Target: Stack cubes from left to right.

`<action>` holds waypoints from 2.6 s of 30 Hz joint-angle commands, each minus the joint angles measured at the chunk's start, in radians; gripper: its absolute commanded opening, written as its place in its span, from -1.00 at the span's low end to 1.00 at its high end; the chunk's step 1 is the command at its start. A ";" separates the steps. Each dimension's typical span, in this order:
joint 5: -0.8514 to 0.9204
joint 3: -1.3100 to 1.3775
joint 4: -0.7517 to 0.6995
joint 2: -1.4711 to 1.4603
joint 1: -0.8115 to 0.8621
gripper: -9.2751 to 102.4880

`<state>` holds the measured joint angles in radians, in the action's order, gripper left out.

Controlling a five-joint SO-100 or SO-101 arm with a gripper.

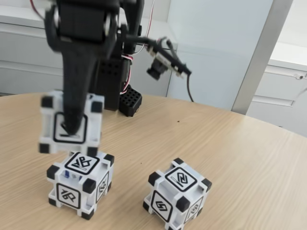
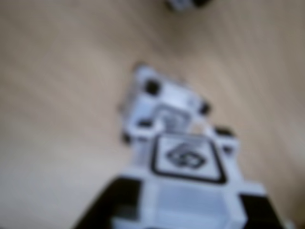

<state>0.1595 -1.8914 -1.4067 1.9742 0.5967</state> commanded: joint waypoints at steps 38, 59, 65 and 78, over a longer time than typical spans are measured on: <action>0.140 0.009 0.018 -0.175 -0.005 0.00; 0.052 0.290 -0.149 0.075 -0.055 0.00; -0.044 0.347 -0.149 0.058 -0.314 -0.01; 0.156 0.328 -0.133 -0.074 -0.540 -0.03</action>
<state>0.2393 -1.5923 -1.5524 1.9528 0.0721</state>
